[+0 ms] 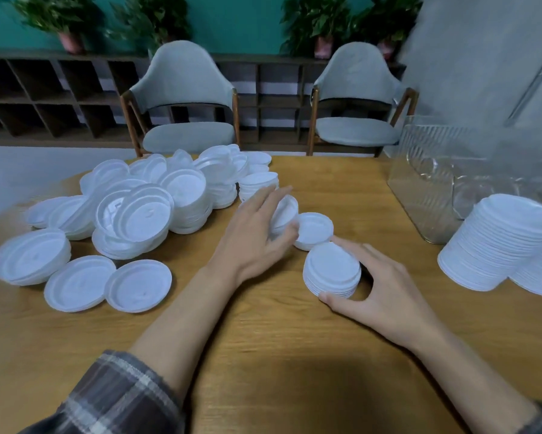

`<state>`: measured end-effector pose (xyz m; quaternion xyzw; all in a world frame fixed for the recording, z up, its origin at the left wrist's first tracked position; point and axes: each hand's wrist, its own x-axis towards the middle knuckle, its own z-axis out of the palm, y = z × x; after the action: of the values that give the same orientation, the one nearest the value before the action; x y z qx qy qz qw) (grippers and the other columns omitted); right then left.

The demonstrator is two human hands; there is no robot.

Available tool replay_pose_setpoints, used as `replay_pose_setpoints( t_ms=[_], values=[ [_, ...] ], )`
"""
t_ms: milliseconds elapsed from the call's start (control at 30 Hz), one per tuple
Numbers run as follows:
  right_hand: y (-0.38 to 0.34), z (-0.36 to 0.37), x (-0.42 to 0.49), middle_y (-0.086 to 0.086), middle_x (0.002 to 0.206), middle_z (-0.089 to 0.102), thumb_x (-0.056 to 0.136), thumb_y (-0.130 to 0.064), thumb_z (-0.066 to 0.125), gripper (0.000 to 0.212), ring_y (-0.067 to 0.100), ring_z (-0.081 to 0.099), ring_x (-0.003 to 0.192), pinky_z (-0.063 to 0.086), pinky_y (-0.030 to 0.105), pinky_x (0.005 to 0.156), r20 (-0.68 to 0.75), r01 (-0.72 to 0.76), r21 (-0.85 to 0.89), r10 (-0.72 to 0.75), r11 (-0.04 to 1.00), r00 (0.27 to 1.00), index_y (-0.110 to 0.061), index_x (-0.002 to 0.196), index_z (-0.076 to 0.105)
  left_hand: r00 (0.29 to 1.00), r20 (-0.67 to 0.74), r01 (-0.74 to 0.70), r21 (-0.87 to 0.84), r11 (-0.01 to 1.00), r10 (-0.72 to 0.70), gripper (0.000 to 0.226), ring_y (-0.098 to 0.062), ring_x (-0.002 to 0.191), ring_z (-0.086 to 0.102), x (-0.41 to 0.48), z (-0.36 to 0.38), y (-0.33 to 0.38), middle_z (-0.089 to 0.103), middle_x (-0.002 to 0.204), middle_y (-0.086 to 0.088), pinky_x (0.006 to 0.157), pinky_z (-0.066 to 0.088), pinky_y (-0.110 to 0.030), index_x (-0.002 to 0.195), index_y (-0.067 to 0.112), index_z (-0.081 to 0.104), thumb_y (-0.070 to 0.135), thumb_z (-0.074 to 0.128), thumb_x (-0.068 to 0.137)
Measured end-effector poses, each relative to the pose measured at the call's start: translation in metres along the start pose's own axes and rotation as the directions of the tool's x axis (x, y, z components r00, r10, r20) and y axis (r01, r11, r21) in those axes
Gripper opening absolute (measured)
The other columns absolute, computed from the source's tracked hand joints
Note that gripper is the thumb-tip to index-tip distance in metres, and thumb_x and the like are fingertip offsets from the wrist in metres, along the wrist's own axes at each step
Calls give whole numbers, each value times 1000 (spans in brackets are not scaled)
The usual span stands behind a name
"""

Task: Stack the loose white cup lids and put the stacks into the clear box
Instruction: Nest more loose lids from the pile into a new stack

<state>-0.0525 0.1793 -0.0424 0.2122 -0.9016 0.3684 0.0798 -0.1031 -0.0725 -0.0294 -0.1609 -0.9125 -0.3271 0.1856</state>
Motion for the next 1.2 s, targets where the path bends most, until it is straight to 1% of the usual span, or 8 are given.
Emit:
replay_pose_setpoints(
  t_ms=[100, 167, 300, 467, 700, 833, 1000, 1200],
  values=[
    [-1, 2, 5, -26, 128, 58, 74, -47, 90, 85, -7, 51, 124, 31, 1, 97, 3, 2, -12, -2, 1000, 1000, -40, 149, 51, 994, -56, -85, 95, 992, 90, 50, -16, 144, 45, -1, -3, -7, 58, 147, 4, 117, 34, -31, 139, 23, 62, 37, 61, 91],
    [-2, 3, 9, -26, 130, 58, 73, -47, 90, 85, -10, 50, 124, 30, -1, 97, 12, 2, -24, -2, 1000, 1000, -40, 148, 51, 986, -92, -123, 150, 981, 138, 35, -19, 122, 62, 0, 0, -11, 70, 124, 5, 104, 45, -37, 122, 20, 73, 32, 63, 90],
    [-3, 0, 22, -25, 132, 58, 72, -48, 91, 83, -10, 50, 124, 32, 2, 98, 51, 18, -49, -15, 999, 999, -38, 145, 53, 972, -142, -159, 190, 969, 187, 13, -20, 93, 68, -1, 0, -8, 75, 99, 6, 84, 46, -31, 105, 17, 79, 19, 73, 93],
    [4, -1, 32, -24, 132, 58, 71, -46, 93, 81, -11, 49, 122, 31, 0, 96, 30, 10, -42, -9, 999, 1000, -36, 142, 54, 981, -194, -27, -22, 999, 22, 9, -11, 90, 68, -1, -4, 0, 74, 94, 9, 83, 54, -34, 100, 18, 79, 15, 78, 92],
    [10, 4, 30, -27, 133, 55, 73, -46, 92, 82, -12, 48, 125, 30, 0, 97, 6, 5, 3, -5, 1000, 1000, -37, 144, 53, 944, -251, 132, -304, 943, -213, 19, -5, 89, 67, -2, -11, 17, 73, 87, 10, 82, 45, -10, 92, 20, 75, 11, 88, 81],
    [11, 4, 32, -29, 139, 50, 73, -49, 91, 84, -12, 44, 130, 27, -1, 99, 22, 16, 23, -16, 1000, 1000, -36, 146, 52, 913, -219, 158, -589, 793, -345, 27, -12, 87, 71, 0, -17, 33, 73, 99, -2, 81, 56, -19, 109, 23, 75, 13, 85, 86],
    [9, 2, 34, -29, 139, 51, 78, -53, 86, 81, -10, 46, 132, 31, 2, 102, 17, 22, 50, -23, 999, 1000, -32, 149, 52, 913, -51, 234, -747, 622, -405, 31, -15, 85, 75, 1, -15, 43, 66, 112, -6, 77, 63, -30, 125, 22, 71, 8, 71, 98],
    [12, 0, 34, -39, 136, 49, 74, -55, 88, 102, -10, 47, 132, 38, 15, 107, 27, -27, 85, 25, 996, 999, -48, 158, 30, 945, 78, 302, -578, 758, -318, 32, -31, 76, 68, -3, -3, 43, 67, 96, -4, 84, 62, -53, 119, 35, 76, 11, 67, 98]
  ],
)
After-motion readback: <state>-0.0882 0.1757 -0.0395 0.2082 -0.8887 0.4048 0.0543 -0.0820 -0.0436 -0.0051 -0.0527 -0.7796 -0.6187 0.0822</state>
